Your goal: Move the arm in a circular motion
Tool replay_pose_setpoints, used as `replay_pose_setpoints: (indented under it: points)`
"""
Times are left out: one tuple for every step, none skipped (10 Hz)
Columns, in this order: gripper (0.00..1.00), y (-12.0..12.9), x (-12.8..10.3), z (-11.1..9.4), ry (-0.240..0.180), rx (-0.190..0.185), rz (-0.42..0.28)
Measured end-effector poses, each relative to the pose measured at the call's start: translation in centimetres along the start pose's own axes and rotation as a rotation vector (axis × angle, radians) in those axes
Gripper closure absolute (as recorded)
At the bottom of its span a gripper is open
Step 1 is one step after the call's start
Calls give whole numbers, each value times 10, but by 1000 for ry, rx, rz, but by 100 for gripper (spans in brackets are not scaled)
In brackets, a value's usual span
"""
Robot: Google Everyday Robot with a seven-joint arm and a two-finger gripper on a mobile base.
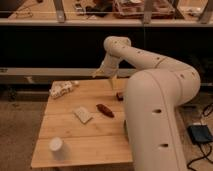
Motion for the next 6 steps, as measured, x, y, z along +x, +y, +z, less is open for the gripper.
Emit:
replay_pose_setpoints:
  points:
    - [20, 14, 44, -7, 96, -27, 61]
    - [20, 23, 65, -13, 152, -40, 92]
    - [20, 33, 85, -21, 213, -53, 125]
    - [20, 46, 102, -33, 276, -68, 159]
    - [20, 62, 112, -44, 325, -81, 191]
    - [20, 77, 114, -51, 354, -91, 218]
